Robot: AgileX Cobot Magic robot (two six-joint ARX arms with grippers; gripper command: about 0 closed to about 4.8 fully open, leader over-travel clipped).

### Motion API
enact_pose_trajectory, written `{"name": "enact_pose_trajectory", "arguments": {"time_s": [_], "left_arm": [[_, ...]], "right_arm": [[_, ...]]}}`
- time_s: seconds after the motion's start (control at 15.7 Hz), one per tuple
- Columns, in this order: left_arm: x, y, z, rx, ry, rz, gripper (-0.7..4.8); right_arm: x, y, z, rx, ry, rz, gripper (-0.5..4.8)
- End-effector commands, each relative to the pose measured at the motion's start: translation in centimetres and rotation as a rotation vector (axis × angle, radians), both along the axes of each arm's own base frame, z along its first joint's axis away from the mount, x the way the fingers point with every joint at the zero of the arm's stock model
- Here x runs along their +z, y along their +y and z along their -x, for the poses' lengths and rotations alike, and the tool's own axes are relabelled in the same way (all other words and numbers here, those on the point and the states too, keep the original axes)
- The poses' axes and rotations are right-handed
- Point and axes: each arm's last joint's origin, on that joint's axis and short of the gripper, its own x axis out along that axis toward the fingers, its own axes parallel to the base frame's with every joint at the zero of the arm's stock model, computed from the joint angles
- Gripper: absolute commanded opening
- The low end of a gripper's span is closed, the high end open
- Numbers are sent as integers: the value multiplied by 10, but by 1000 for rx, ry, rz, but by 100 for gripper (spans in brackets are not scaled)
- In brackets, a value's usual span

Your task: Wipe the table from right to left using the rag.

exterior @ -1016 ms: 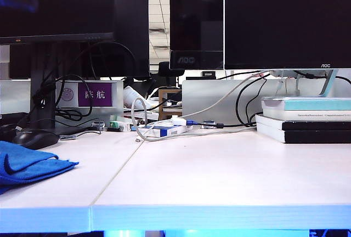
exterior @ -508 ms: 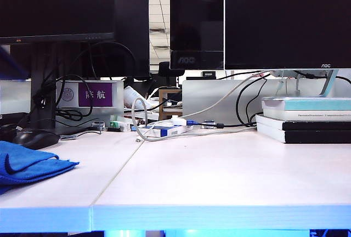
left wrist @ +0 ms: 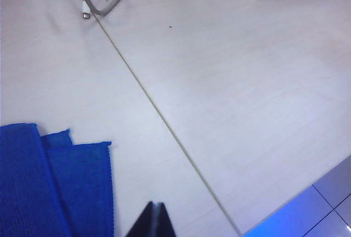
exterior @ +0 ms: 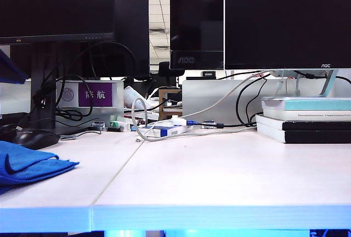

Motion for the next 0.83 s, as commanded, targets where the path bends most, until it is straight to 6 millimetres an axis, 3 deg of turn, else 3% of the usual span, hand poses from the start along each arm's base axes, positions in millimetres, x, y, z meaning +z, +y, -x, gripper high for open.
{"name": "enact_pose_trajectory", "arguments": {"time_s": [0.06, 0.13, 0.19, 0.32, 0.44, 0.64, 0.76, 0.83], "left_arm": [[2, 0, 0, -5, -11, 3, -5], [2, 0, 0, -5, -11, 3, -5], [2, 0, 0, -5, -12, 3, -5], [2, 0, 0, -5, -11, 3, -5], [2, 0, 0, -5, -11, 3, -5], [2, 0, 0, -5, -11, 3, -5], [2, 0, 0, -5, -11, 3, -5], [2, 0, 0, -5, -11, 3, -5]], "right_arm": [[16, -33, 20, -65, -91, -29, -6], [4, -52, 34, -89, -85, 15, -6], [-20, -73, 48, -133, -60, 22, -6], [-38, -87, 59, -143, -100, -50, -6], [-71, -107, 73, -172, -221, -210, -6], [-110, -125, 78, -247, -295, -280, -6], [-153, -144, 72, -403, -336, -283, -5], [-163, -149, 69, -446, -348, -285, -5]]}}
